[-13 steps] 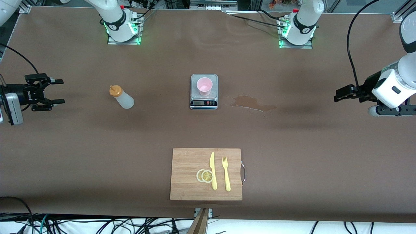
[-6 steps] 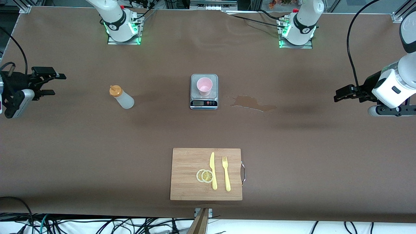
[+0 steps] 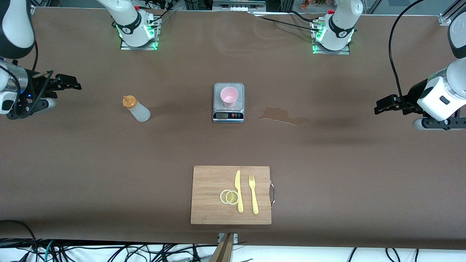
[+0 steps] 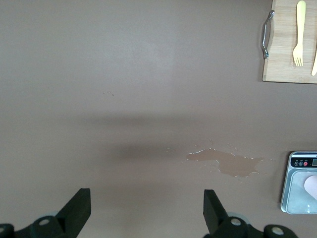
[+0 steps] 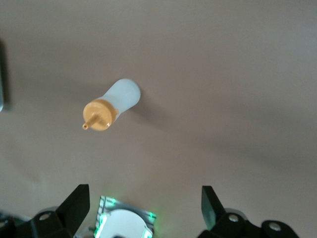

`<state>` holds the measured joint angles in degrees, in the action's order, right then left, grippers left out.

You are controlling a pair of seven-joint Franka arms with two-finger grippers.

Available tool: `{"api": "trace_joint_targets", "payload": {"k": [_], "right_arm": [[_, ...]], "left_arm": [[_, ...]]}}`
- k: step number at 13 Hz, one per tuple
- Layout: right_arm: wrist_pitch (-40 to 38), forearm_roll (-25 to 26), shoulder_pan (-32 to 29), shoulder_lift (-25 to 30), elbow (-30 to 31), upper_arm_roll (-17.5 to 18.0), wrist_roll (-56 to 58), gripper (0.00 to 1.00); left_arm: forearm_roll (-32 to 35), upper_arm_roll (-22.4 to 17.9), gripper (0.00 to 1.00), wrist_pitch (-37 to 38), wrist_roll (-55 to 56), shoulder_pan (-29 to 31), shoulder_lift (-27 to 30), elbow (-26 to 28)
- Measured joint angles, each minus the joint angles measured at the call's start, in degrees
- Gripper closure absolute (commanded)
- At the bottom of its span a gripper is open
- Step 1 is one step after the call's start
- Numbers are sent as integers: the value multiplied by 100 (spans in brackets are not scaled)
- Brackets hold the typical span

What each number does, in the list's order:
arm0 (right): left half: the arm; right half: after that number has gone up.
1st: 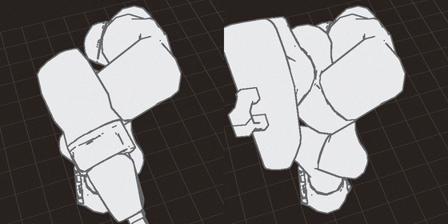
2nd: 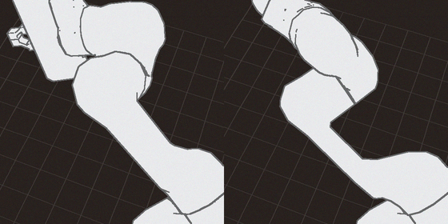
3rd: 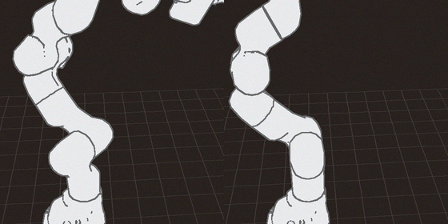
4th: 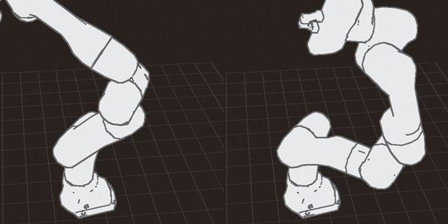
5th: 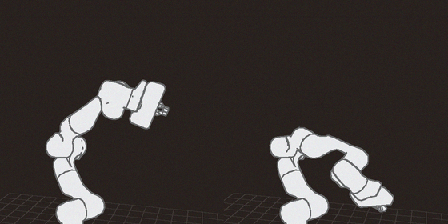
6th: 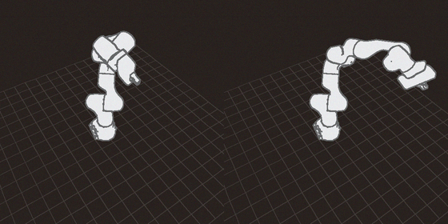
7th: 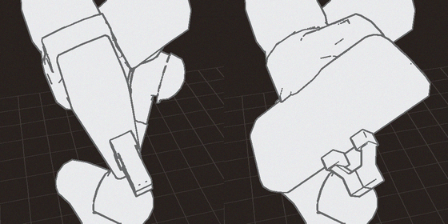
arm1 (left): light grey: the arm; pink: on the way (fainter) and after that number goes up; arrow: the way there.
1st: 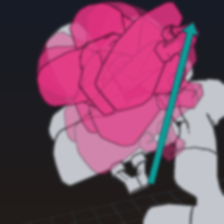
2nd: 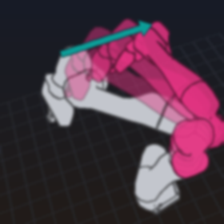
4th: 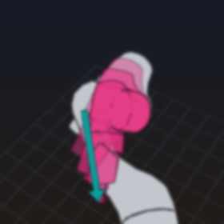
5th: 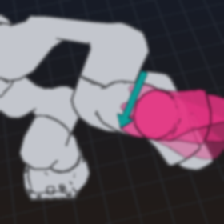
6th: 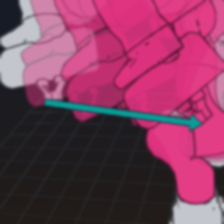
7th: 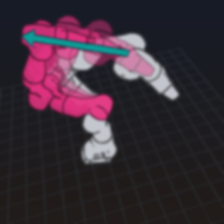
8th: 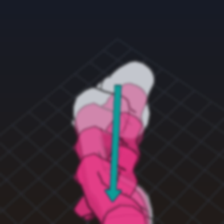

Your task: Add sauce to pink cup with both arms

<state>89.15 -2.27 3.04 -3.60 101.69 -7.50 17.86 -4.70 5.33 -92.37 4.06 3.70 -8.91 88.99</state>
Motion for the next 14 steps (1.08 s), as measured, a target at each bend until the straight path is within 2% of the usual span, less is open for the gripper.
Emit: {"api": "trace_joint_targets", "payload": {"k": [2, 4, 9, 14], "right_arm": [[118, 178, -20, 253, 208, 181, -830, 0], [200, 195, -61, 384, 163, 410, -1352, 0], [241, -95, -447, 483, -251, 469, -1438, 0], [9, -118, -454, 468, -374, 504, -1438, 0]], "left_arm": [[0, 5, 0, 0, 0, -2, 0, 0], [0, 4, 0, 0, 0, -2, 0, 0], [0, 1, 0, 0, 0, 1, 0, 0], [0, 1, 0, 0, 0, 1, 0, 0]]}}
